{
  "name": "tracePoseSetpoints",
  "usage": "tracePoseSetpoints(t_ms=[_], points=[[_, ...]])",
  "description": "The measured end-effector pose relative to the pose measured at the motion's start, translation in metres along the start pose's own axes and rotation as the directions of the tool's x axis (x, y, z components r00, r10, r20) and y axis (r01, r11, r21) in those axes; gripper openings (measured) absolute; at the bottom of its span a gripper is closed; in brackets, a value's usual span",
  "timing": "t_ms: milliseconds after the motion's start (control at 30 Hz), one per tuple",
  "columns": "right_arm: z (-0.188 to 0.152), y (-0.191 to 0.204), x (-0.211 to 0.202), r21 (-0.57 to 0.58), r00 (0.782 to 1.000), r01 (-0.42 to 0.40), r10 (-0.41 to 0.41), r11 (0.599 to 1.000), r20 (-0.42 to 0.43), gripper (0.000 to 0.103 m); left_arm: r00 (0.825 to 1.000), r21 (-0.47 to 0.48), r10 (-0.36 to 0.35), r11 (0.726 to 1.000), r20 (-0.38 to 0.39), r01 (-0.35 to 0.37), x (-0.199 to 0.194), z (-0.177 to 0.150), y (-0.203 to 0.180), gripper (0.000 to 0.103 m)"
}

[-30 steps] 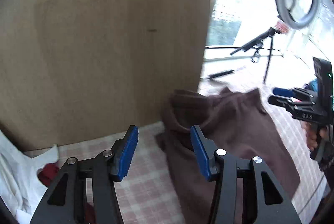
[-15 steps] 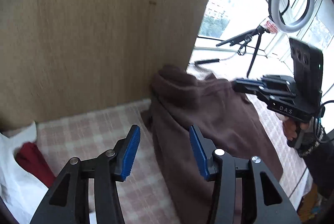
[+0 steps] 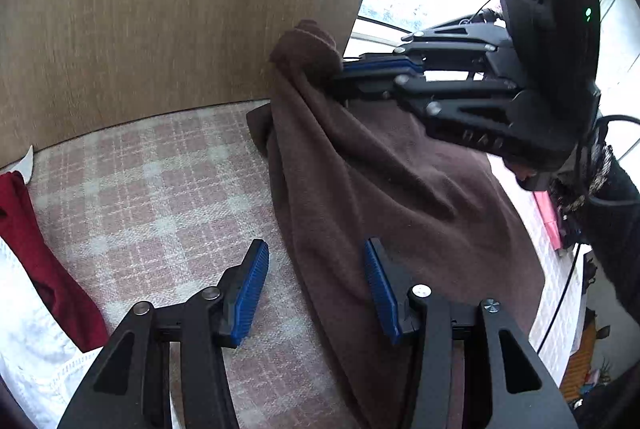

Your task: Fold clothes

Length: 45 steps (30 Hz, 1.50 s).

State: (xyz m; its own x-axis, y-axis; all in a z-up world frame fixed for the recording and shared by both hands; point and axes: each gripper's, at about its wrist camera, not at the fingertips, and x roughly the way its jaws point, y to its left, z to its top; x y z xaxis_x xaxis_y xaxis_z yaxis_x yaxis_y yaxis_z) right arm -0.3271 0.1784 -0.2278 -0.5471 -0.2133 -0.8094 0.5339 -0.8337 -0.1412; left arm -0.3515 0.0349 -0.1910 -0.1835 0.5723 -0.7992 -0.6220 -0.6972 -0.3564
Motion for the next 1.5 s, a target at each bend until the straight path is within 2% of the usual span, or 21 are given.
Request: tracePoseSetpoints(t_ms=[100,200,300,333,367,433,500,567,633,700,800,900,967,1000,1033,1067,1100,1133,1200,1333,1500], points=[[-0.001,-0.004,-0.008,-0.001,0.999,0.051,-0.051,0.999,0.019,0.005,1.0,-0.001,-0.008,1.0,-0.002,0.008,0.003,0.002,0.001,0.048],[-0.005,-0.017,-0.014,0.08,0.996,0.081,-0.084,0.994,0.035,0.004,1.0,0.002,-0.012,1.0,-0.004,0.012,0.006,0.006,0.002,0.049],[-0.011,-0.02,-0.019,0.143,0.998,0.061,-0.063,0.988,0.011,0.007,1.0,0.007,-0.001,1.0,-0.02,0.001,0.006,0.012,0.002,0.051],[-0.014,-0.022,-0.027,0.174,0.998,0.061,-0.064,0.983,0.009,0.013,1.0,0.007,0.01,1.0,-0.014,-0.009,0.003,0.018,0.003,0.051],[-0.021,-0.026,-0.037,0.22,0.997,0.061,-0.068,0.974,0.027,0.031,1.0,0.006,0.019,1.0,-0.009,-0.019,0.0,0.023,0.003,0.049],[-0.046,-0.046,-0.065,0.371,0.99,0.078,-0.116,0.925,0.082,0.055,1.0,-0.041,0.002,0.999,0.001,-0.002,-0.003,0.041,0.008,0.052],[-0.079,-0.068,-0.086,0.531,0.984,0.087,-0.156,0.843,0.087,0.057,1.0,-0.079,-0.007,0.997,0.009,0.008,0.0,0.057,0.012,0.059],[-0.107,-0.082,-0.09,0.623,0.99,0.076,-0.134,0.779,0.047,0.058,1.0,-0.108,-0.009,0.994,0.013,0.011,0.007,0.071,0.014,0.065],[-0.126,-0.089,-0.08,0.641,0.992,0.112,-0.121,0.759,-0.03,0.058,1.0,-0.112,0.016,0.994,-0.016,-0.017,0.022,0.079,0.014,0.065],[-0.138,-0.092,-0.067,0.615,0.984,0.178,-0.132,0.768,-0.121,0.058,0.998,-0.115,0.04,0.992,-0.046,-0.045,0.037,0.087,0.014,0.067],[-0.154,-0.104,-0.057,0.634,0.988,0.147,-0.088,0.759,-0.124,0.058,0.997,-0.109,0.054,0.992,-0.054,-0.06,0.046,0.092,0.016,0.073],[-0.156,-0.113,-0.045,0.668,0.999,0.028,-0.001,0.744,-0.041,0.058,0.997,-0.085,0.061,0.994,-0.038,-0.064,0.047,0.093,0.016,0.074],[-0.153,-0.111,-0.036,0.655,0.999,-0.032,0.035,0.755,0.009,0.06,0.998,-0.065,0.057,0.996,-0.019,-0.058,0.049,0.094,0.012,0.072],[-0.152,-0.109,-0.034,0.643,0.999,-0.042,0.033,0.764,0.026,0.06,0.999,-0.051,0.052,0.997,-0.006,-0.052,0.05,0.093,0.01,0.065],[-0.151,-0.109,-0.033,0.634,0.999,-0.049,0.034,0.772,0.035,0.058,0.999,-0.036,0.033,0.999,0.001,-0.033,0.051,0.092,0.007,0.051],[-0.151,-0.108,-0.032,0.625,0.998,-0.055,0.035,0.779,0.044,0.052,1.0,-0.039,0.024,0.999,0.004,-0.024,0.051,0.093,0.006,0.051],[-0.151,-0.109,-0.031,0.629,0.997,-0.074,0.05,0.774,0.056,0.047,1.0,-0.043,0.009,0.999,0.012,-0.008,0.051,0.093,0.005,0.044],[-0.154,-0.112,-0.032,0.648,0.995,-0.103,0.073,0.755,0.074,0.037,1.0,-0.046,-0.007,0.999,0.02,0.008,0.05,0.093,0.004,0.032],[-0.158,-0.117,-0.035,0.686,0.989,-0.149,0.1,0.712,0.111,0.022,0.999,-0.044,-0.022,0.999,0.026,0.023,0.046,0.091,-0.003,0.026],[-0.149,-0.103,-0.069,0.665,0.987,-0.142,0.05,0.733,0.156,0.018,0.997,-0.007,-0.047,0.999,0.057,0.047,0.013,0.093,-0.024,0.023],[-0.124,-0.072,-0.149,0.611,0.969,-0.123,-0.037,0.782,0.243,0.017,0.986,0.096,-0.06,0.994,0.156,0.046,-0.075,0.095,-0.066,0.022]])
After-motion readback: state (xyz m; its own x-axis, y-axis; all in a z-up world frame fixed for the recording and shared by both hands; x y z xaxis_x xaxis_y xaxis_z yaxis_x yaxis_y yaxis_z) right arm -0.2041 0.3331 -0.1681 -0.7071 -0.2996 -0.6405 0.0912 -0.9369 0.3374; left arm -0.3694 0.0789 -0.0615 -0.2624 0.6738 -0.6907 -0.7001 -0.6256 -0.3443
